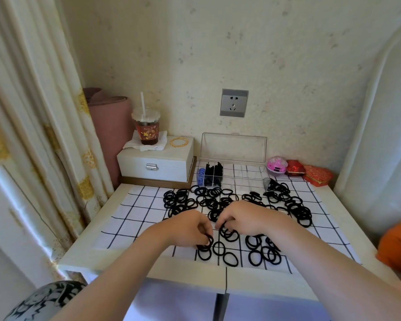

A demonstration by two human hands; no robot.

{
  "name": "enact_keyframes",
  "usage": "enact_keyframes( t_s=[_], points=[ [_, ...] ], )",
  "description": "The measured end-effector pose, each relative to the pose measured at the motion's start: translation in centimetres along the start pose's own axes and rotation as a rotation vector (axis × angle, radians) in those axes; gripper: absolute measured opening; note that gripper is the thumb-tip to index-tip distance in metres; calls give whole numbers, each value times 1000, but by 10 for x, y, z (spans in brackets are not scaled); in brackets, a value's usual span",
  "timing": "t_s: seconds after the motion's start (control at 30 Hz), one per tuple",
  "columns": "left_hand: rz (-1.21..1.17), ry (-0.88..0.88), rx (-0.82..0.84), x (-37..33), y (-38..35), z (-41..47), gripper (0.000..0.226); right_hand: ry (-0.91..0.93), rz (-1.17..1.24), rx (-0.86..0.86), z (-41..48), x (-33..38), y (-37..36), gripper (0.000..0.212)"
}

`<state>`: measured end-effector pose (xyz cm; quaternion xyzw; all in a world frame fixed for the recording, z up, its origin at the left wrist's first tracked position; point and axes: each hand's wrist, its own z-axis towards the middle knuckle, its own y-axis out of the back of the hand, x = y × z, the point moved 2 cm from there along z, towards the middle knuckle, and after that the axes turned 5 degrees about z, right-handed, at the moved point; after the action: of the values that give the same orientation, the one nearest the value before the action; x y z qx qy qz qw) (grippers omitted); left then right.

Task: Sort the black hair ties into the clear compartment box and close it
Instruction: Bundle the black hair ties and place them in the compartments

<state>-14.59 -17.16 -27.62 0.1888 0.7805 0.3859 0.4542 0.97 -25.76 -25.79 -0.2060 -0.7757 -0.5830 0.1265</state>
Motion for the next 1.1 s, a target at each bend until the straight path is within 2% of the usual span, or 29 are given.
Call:
enact_keyframes(
  t_s=[0.23, 0.43, 0.53, 0.67, 0.77, 0.9, 0.97, 1.1],
  points=[
    [245, 1, -66, 6, -5, 2, 16, 29, -168, -64, 11, -6, -5, 32],
    [390, 21, -63, -3, -8, 5, 14, 26, -231, -88, 21, -9, -9, 19],
    [438, 15, -48, -3, -8, 6, 9, 29, -162, -134, 20, -6, -6, 17],
    [309, 15, -180, 3, 8, 6, 18, 37, 53, -220, 17, 2, 11, 21],
    [209, 36, -262, 11, 21, 4, 11, 31, 124, -87, 14, 10, 13, 30],
    [167, 62, -251, 22, 26, 3, 15, 37, 83, 113, 5, 20, -1, 37],
    [159, 100, -278, 27, 29, 2, 19, 53, 1, 108, 5, 21, -10, 35],
    [40, 183, -431, 37, 49, -1, 28, 82, -54, 35, 10, 19, -20, 23]
  ],
)
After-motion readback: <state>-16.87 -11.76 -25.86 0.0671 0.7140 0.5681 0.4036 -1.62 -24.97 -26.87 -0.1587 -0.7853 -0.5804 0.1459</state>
